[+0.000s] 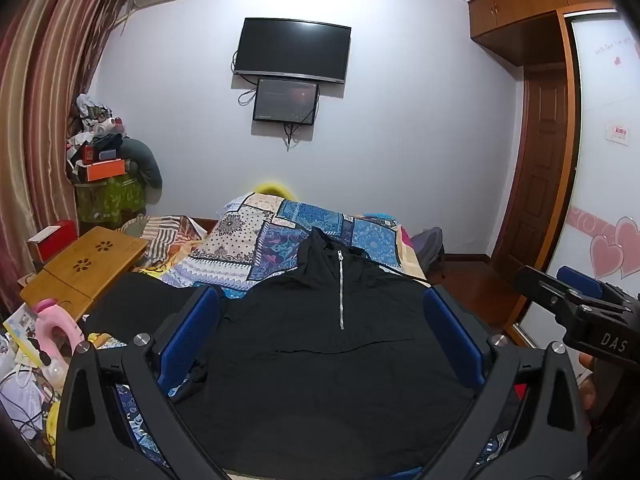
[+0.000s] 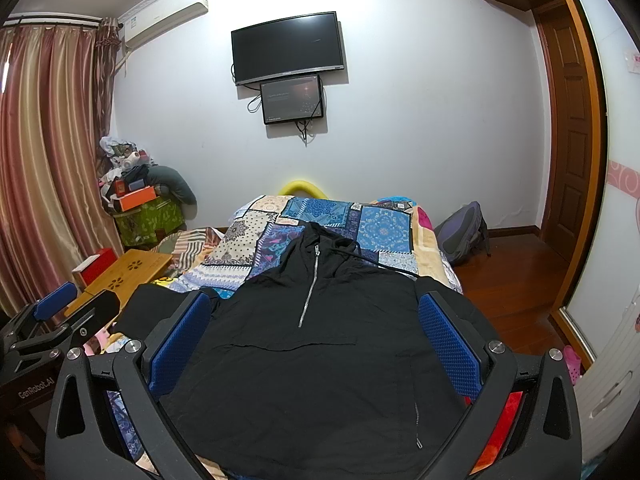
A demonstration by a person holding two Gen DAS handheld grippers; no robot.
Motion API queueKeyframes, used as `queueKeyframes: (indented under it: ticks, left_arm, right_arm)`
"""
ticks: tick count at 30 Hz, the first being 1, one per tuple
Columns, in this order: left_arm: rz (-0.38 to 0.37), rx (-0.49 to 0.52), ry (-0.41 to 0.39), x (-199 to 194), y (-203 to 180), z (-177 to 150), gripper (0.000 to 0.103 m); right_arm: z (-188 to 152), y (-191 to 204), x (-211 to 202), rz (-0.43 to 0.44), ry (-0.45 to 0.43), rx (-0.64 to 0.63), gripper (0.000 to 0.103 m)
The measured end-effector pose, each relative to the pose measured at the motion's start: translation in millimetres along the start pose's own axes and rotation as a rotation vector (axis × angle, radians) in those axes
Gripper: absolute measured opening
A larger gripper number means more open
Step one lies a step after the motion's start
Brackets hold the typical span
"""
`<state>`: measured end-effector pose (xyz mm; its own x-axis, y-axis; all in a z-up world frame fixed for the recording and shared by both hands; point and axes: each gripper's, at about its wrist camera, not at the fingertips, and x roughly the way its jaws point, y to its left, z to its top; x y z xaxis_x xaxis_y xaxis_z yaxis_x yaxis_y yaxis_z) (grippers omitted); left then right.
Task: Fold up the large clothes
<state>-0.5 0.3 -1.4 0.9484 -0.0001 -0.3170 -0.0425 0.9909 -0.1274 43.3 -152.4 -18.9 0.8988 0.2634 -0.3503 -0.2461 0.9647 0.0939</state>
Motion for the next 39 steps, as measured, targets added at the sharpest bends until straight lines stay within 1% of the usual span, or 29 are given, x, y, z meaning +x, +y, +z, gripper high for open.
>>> queueKeyframes:
  ticks: [16, 18, 21, 22, 24, 29, 36, 39]
  left_arm:
    - [0.001, -0.002, 0.004, 0, 2, 0, 0.103]
    - [0.003, -0.004, 0.007, 5, 12, -4, 0.103]
    - [0.005, -0.008, 0.013, 6, 10, -6, 0.103]
    - [0.006, -0.009, 0.015, 7, 6, -1, 0.103]
    - [0.009, -0.01, 0.022, 9, 8, -6, 0.103]
    - [0.019, -0.01, 0.027, 16, 11, -4, 0.103]
    - [0.066, -0.031, 0.046, 35, 32, 0, 0.103]
    - [0.093, -0.046, 0.035, 47, 47, 4, 0.103]
  right_arm:
    - [0, -3, 2, 0.003, 0.01, 0.001, 0.103]
    - [0, -4, 2, 0.002, 0.012, 0.001, 0.103]
    - [0, -5, 3, 0.003, 0.02, 0.004, 0.103]
    - [0, -5, 4, 0.003, 0.023, 0.005, 0.103]
    - [0, -4, 5, 0.002, 0.027, 0.005, 0.103]
    - [2, -8, 11, 0.003, 0.042, 0.008, 0.103]
    - [4, -11, 27, -0.007, 0.067, 0.013, 0.103]
    - [6, -13, 36, -0.023, 0.068, 0.0, 0.103]
